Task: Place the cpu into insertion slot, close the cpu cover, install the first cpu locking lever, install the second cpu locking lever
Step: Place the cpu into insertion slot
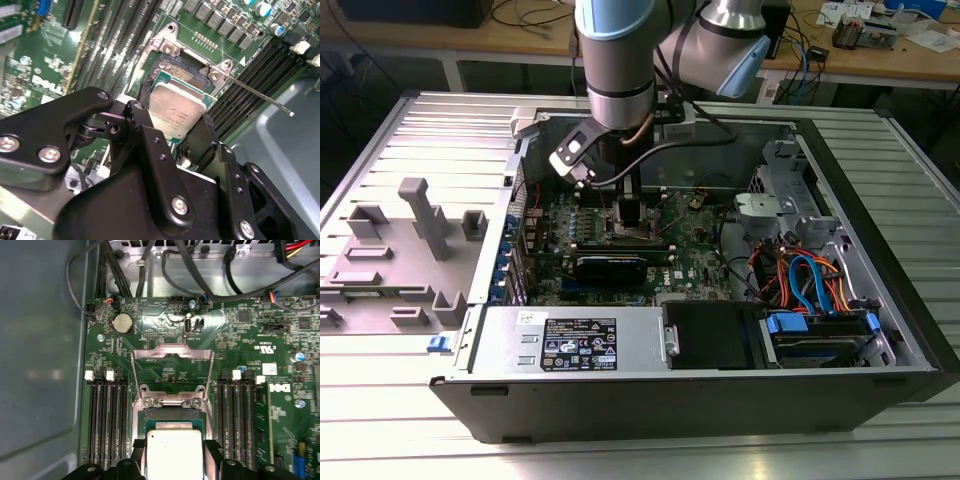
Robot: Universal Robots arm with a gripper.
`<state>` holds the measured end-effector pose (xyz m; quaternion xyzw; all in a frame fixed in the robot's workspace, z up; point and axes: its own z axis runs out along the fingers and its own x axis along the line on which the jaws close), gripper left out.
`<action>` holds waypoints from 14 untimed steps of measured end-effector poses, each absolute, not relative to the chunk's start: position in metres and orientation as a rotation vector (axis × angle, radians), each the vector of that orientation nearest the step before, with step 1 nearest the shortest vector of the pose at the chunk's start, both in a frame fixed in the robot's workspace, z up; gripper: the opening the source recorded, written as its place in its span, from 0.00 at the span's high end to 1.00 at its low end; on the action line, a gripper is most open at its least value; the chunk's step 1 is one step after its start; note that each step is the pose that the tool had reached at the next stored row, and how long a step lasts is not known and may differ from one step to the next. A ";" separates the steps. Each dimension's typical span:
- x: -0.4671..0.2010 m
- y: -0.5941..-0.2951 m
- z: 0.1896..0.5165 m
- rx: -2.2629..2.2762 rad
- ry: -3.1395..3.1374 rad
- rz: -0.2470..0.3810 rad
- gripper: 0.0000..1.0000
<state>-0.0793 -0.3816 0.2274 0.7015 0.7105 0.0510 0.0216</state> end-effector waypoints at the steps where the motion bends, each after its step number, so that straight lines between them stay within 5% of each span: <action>1: -0.079 -0.381 0.225 2.174 2.202 0.158 0.46; 14: -0.078 -0.380 0.204 2.204 2.169 0.157 0.46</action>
